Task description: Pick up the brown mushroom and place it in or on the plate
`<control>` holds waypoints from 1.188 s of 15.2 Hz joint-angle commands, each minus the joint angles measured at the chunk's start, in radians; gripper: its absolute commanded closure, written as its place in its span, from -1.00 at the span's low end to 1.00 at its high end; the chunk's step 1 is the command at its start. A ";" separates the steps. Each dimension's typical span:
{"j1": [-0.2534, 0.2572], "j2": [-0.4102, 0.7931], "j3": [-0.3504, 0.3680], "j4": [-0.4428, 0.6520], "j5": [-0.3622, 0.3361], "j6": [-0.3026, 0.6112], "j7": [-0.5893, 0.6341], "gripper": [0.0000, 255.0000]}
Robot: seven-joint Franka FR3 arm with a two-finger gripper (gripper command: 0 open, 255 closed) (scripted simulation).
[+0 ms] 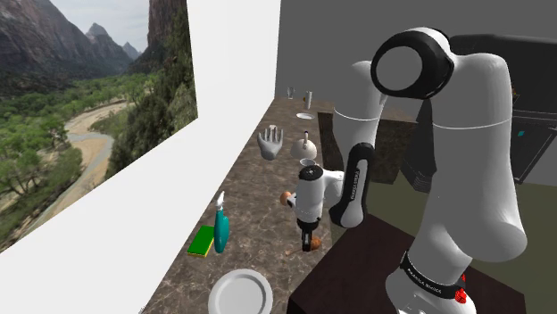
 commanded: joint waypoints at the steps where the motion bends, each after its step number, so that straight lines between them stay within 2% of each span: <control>1: -0.024 -0.049 0.021 -0.019 0.012 -0.032 -0.023 1.00; 4: -0.054 -0.105 0.053 -0.039 0.042 -0.073 -0.060 1.00; 11: 0.020 -0.088 0.242 0.062 0.219 -0.192 0.013 1.00; 18: 0.102 -0.025 0.365 0.228 0.337 -0.322 0.084 1.00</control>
